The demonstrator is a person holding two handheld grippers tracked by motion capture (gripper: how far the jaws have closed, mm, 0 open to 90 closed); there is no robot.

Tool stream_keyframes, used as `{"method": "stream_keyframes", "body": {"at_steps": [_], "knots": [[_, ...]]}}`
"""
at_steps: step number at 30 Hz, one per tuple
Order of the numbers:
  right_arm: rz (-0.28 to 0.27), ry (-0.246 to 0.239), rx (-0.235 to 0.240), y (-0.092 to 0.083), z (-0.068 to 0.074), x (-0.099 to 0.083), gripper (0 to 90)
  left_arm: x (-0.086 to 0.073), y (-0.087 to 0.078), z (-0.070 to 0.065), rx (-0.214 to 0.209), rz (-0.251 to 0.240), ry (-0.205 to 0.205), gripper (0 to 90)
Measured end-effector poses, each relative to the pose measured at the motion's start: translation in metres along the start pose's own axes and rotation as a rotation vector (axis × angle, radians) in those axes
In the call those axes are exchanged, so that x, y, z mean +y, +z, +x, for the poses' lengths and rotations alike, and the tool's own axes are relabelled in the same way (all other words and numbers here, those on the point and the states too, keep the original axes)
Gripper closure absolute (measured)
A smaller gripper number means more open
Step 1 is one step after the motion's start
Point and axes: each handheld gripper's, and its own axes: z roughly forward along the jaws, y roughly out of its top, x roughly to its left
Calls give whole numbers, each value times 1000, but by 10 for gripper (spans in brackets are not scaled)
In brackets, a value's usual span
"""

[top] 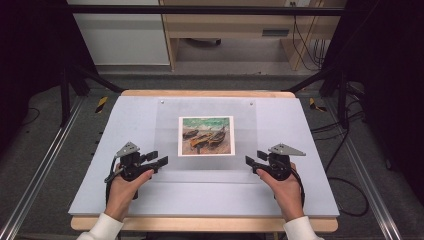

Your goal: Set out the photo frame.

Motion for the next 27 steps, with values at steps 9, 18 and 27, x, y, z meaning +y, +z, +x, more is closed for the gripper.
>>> {"method": "stream_keyframes", "body": {"at_steps": [9, 18, 27], "knots": [[-5, 9, -4, -2, 1, -2, 479, -5, -4, -3, 4, 3, -4, 431], [-12, 11, -7, -6, 3, -5, 498, -6, -6, -4, 4, 2, -12, 449], [-13, 8, -9, -9, 3, -8, 525, -7, -8, -6, 10, 7, -6, 460]]}}
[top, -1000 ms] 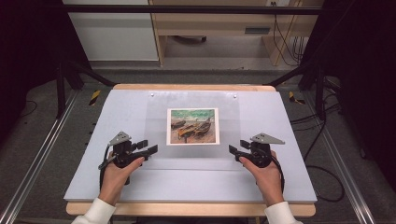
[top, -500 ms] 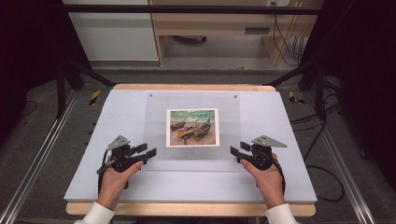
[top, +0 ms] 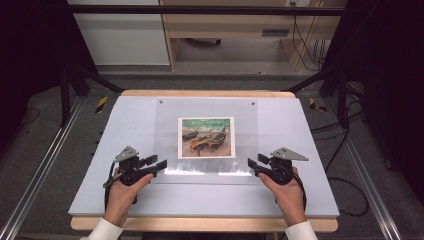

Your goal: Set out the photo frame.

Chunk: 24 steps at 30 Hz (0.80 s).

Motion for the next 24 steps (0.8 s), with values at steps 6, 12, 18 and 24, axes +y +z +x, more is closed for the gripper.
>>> {"method": "stream_keyframes", "body": {"at_steps": [6, 12, 18, 24], "knots": [[-2, 4, -5, -4, 2, -2, 557, -3, -3, 0, -7, -4, 0, 489], [2, 1, -9, -8, 4, -5, 587, -5, -6, -2, -3, -1, 3, 515], [1, 11, -17, -11, 6, -9, 616, -7, -9, -4, -1, 7, 19, 530], [0, 15, -23, -14, 8, -12, 631, -8, -10, -4, -4, 14, 19, 544]]}}
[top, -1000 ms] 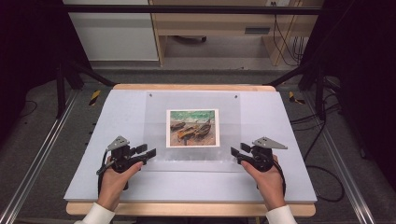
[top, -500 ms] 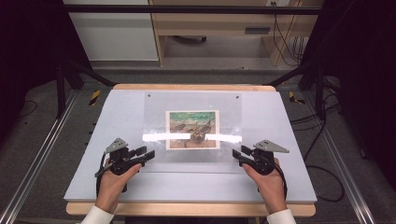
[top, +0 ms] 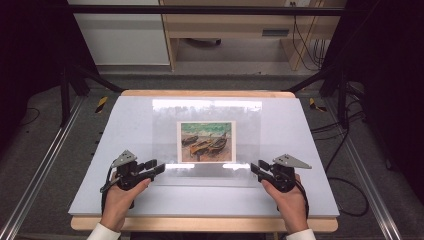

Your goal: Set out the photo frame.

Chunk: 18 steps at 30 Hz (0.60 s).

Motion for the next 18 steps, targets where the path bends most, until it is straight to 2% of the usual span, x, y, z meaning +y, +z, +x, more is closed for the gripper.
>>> {"method": "stream_keyframes", "body": {"at_steps": [18], "knots": [[18, -14, 6, -4, 1, -4, 655, -4, -4, -3, 8, 8, 8, 577]]}}
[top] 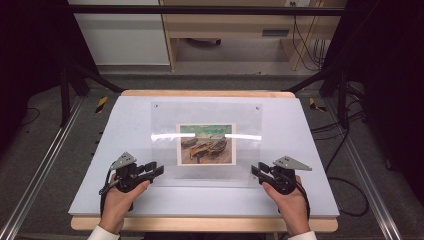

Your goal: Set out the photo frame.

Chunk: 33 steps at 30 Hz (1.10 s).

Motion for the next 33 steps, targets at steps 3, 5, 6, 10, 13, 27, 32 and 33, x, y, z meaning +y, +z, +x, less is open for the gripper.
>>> {"method": "stream_keyframes", "body": {"at_steps": [3, 5, 6, 10, 13, 27, 32, 33], "knots": [[4, 1, 1, 0, 0, 0, 658, -1, -1, -1, 6, 1, 0, 580], [6, -1, 4, 0, 0, -1, 658, -2, -1, -1, 7, 0, 1, 583], [6, -1, 4, 0, 0, -1, 658, -2, -1, -1, 7, 0, 1, 585], [13, 3, 13, 0, 0, -1, 658, -2, -2, -1, 6, 3, 2, 588], [14, 2, 11, 0, 0, -1, 658, -3, -2, -2, 8, 1, 1, 590], [25, -4, 6, -3, 2, -5, 684, -5, -4, -4, 12, 13, 11, 609], [25, -9, 11, -4, 1, -5, 691, -6, -4, -5, 16, 14, 9, 611], [26, -8, 11, -4, 1, -5, 692, -7, -4, -5, 17, 14, 10, 612]]}}
